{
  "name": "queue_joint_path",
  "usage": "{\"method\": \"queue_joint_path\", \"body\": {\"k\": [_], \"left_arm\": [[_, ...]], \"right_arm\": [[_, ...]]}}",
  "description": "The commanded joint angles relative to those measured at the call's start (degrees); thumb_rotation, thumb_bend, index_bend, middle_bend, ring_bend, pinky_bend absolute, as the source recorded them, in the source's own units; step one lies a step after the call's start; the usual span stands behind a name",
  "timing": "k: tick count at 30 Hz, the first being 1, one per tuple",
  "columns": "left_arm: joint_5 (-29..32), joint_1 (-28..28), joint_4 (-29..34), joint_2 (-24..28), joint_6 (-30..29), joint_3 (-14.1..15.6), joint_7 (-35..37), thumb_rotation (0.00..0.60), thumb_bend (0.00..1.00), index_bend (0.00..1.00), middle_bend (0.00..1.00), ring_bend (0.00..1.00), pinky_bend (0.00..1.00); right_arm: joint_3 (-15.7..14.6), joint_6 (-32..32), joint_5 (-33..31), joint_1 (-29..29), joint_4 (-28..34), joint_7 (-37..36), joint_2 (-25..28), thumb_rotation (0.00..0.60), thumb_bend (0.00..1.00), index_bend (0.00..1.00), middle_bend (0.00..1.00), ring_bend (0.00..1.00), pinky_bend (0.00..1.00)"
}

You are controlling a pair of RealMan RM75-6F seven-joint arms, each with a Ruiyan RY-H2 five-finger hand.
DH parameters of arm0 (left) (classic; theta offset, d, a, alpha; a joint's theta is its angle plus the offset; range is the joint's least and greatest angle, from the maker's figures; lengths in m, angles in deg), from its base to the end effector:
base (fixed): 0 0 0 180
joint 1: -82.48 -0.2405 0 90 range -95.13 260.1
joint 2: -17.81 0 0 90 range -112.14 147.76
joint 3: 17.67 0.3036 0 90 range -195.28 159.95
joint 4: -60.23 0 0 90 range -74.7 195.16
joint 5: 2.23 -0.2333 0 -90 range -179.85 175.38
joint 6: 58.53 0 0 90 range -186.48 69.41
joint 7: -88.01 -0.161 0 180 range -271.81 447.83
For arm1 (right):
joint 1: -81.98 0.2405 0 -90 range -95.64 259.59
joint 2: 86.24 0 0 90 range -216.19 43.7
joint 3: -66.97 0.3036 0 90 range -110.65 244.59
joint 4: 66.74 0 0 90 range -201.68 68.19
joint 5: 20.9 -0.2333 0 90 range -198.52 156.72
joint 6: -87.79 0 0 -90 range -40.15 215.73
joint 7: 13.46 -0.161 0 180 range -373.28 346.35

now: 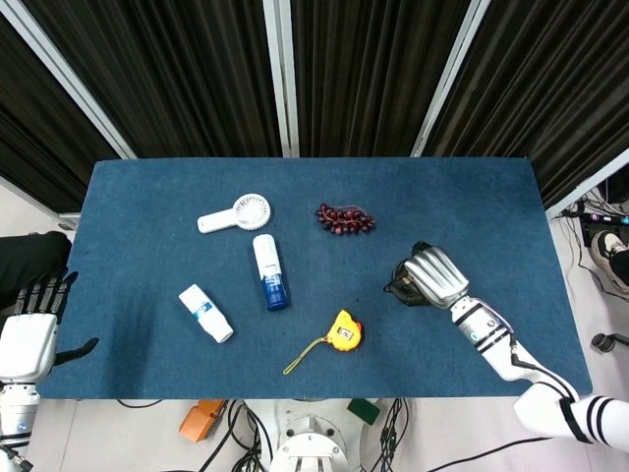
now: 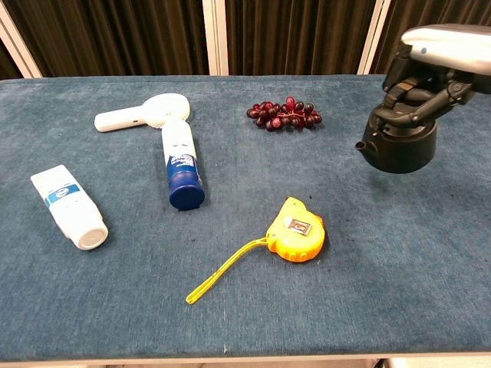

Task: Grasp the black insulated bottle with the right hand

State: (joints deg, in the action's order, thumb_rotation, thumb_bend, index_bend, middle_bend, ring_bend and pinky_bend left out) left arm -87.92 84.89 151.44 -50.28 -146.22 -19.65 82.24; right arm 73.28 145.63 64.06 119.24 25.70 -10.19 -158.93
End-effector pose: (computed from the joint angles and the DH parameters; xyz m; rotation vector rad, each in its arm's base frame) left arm -0.3682 0.1843 0.1390 -1.3579 -0.8723 -0.8492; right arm -0.1981 -0.3643 0.0417 1.9924 -0.8288 1.0533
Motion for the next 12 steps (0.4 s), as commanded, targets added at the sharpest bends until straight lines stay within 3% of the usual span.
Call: {"method": "queue_joint_path", "body": {"k": [1, 12], "left_arm": [[-0.1, 0.0, 0.0, -0.1, 0.0, 0.0, 0.0, 0.600, 0.06, 0.00, 0.02, 0.00, 0.00], [0.1, -0.2, -0.5, -0.6, 0.1, 0.2, 0.3, 0.600, 0.06, 0.00, 0.02, 0.00, 0.00]], "right_arm": [[0.4, -1.2, -0.6, 1.0, -0.2, 1.5, -0.9, 0.516, 0.57, 1.00, 1.00, 1.00, 0.41], [0.9, -3.0, -2.7, 2.8, -0.4, 5.5, -2.8, 0.515, 0.57, 1.00, 1.00, 1.00, 0.41]]}}
